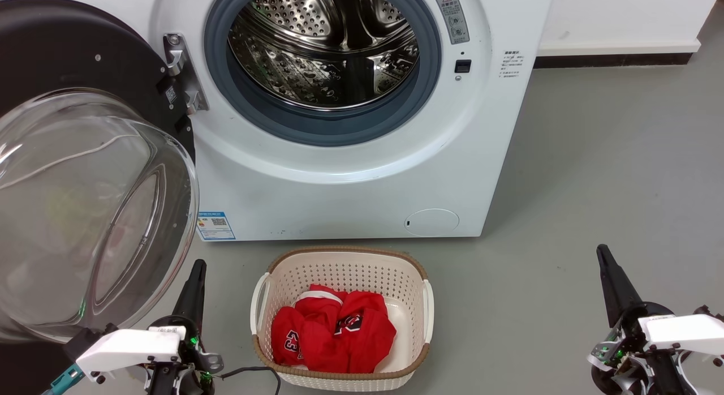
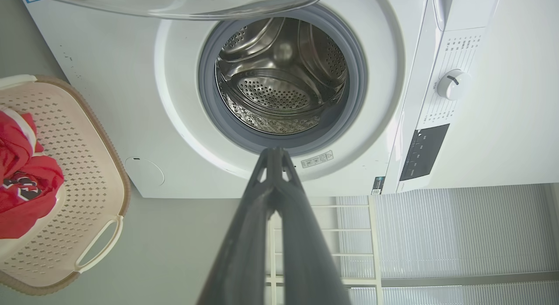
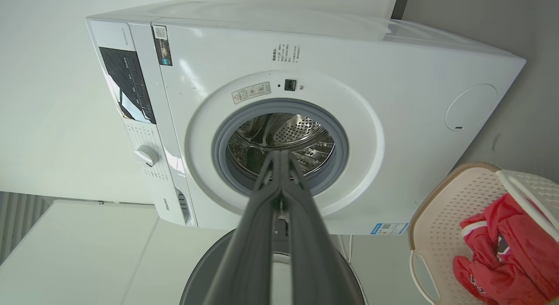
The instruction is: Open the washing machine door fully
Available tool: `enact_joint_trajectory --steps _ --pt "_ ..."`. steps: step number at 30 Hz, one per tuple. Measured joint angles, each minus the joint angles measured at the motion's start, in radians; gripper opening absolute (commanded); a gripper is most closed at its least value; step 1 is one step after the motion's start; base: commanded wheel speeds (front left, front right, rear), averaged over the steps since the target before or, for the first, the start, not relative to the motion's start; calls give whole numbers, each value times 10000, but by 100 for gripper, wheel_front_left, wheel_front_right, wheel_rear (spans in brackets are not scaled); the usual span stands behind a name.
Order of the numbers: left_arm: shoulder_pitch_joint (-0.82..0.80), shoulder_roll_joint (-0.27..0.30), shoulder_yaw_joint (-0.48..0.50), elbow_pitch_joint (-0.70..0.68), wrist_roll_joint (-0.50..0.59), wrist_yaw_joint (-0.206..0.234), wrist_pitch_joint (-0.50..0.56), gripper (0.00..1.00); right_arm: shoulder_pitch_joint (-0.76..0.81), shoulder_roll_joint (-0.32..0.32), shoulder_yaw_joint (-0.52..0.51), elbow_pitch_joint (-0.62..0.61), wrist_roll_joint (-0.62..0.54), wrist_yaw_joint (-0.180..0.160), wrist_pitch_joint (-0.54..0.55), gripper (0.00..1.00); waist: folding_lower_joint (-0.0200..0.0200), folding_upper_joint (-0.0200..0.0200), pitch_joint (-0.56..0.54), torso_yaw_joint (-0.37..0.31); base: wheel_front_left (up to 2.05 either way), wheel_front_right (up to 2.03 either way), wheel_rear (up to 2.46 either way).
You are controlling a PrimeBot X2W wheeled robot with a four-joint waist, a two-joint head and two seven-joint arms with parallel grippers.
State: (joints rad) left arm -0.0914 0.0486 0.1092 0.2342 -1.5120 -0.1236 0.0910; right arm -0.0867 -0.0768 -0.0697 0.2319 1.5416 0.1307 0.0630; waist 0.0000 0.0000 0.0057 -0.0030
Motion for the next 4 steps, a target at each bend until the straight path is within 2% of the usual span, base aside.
enact_joint_trajectory --steps 4 --pt "-12 2 13 35 -290 -15 63 0 -18 2 -29 31 297 0 84 0 0 0 -7 9 0 0 0"
